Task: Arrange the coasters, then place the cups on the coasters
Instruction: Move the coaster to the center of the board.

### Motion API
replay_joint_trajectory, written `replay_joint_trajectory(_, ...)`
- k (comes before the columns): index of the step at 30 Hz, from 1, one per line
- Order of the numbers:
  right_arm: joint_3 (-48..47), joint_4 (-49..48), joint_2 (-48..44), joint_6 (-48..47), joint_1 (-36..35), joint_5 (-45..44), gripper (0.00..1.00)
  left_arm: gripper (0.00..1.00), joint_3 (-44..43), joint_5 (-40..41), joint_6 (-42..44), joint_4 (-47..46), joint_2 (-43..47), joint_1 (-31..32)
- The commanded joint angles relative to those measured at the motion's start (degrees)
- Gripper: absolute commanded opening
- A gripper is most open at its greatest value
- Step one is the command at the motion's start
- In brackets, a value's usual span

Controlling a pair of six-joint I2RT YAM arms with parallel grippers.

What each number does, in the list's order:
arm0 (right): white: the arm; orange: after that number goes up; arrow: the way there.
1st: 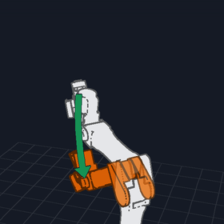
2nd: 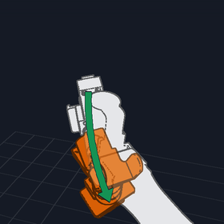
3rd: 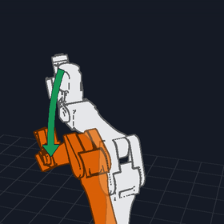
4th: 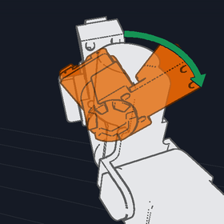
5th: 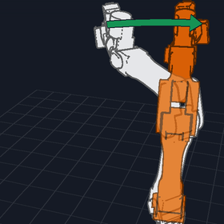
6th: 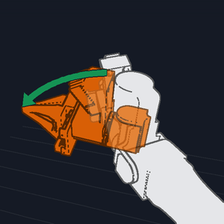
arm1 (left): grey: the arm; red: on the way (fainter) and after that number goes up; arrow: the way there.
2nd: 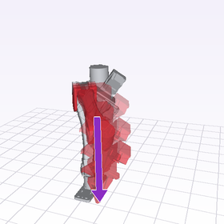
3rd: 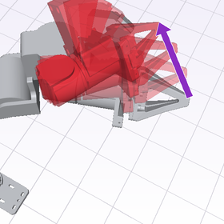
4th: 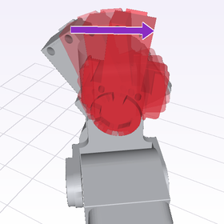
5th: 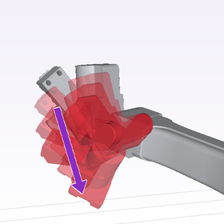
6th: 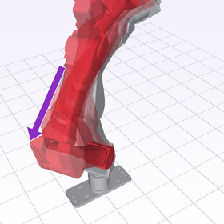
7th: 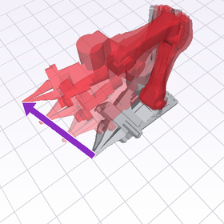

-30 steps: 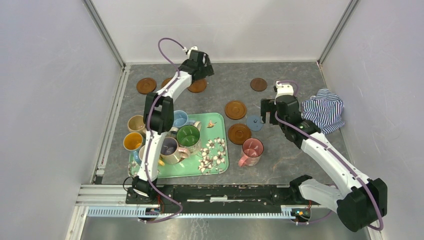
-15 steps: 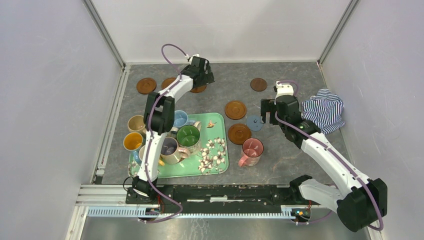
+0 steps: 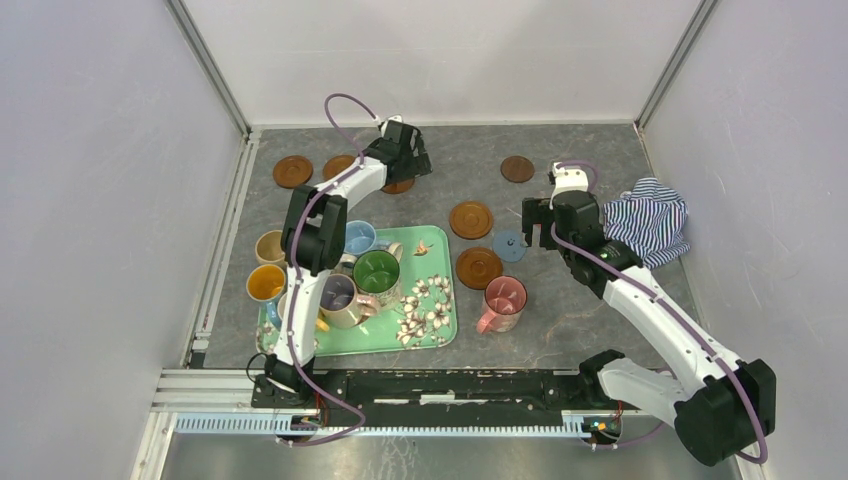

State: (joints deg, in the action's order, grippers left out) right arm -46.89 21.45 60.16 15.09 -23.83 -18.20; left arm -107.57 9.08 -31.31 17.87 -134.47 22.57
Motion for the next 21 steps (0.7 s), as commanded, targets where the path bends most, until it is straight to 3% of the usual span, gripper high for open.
replay_joint_trajectory(1, 0.36, -1.69, -0.53, -0.49, 0.15, -0.08, 0.98, 1.0, 0.27, 0.75, 1.62, 0.15, 2.08, 0.37)
replay_joint_trajectory(15, -1.89, -3.57, 4.25, 0.02, 0.19, 2.22, 0.98, 1.0, -13.79, -0.38, 6.17, 1.46, 1.27, -1.2)
replay_joint_trajectory(21, -2.42, -6.91, 9.58, 1.0, 0.15, 3.72, 0.98, 1.0, -4.9, -3.68, 2.84, -0.69, 10.29, 0.23)
